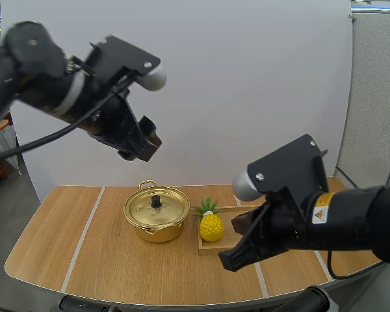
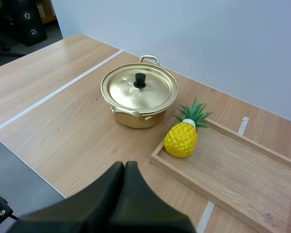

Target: Open the pot, put the grape inside, and close it

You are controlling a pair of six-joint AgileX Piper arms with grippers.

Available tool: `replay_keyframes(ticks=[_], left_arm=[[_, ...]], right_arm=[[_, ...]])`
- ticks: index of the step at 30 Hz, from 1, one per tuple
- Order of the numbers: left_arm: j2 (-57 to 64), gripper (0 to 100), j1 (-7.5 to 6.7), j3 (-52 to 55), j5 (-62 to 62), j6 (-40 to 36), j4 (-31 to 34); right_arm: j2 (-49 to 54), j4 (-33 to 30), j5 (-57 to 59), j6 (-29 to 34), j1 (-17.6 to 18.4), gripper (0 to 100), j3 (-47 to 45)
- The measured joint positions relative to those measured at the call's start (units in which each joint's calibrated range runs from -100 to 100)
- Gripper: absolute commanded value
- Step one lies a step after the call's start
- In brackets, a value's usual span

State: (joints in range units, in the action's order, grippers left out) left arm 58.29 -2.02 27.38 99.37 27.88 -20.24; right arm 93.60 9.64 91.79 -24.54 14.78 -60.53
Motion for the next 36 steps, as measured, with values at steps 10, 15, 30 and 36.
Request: replay_keyframes(ticks=[10, 15, 30, 36], left_arm=[[11.78, 100, 0.0, 3.3, 0.35, -2.53, 0.14], [21.76, 100, 0.0, 11.04, 0.63, -3.1, 0.13], [37.86, 25, 1.55, 34.47, 0.63, -6.21, -0.31], [40.56, 0, 2.22, 37.52, -6.28, -6.42, -0.31]], right_arm=[[3.1, 1.68, 0.32, 0.0, -2.25, 0, 0.0], [4.04, 2.88, 0.32, 0.0, -3.11, 0, 0.0], [5.97, 4.59, -2.44, 0.0, -10.52, 0, -0.26], [5.97, 4.94, -8.21, 0.0, -11.31, 0, -1.84]])
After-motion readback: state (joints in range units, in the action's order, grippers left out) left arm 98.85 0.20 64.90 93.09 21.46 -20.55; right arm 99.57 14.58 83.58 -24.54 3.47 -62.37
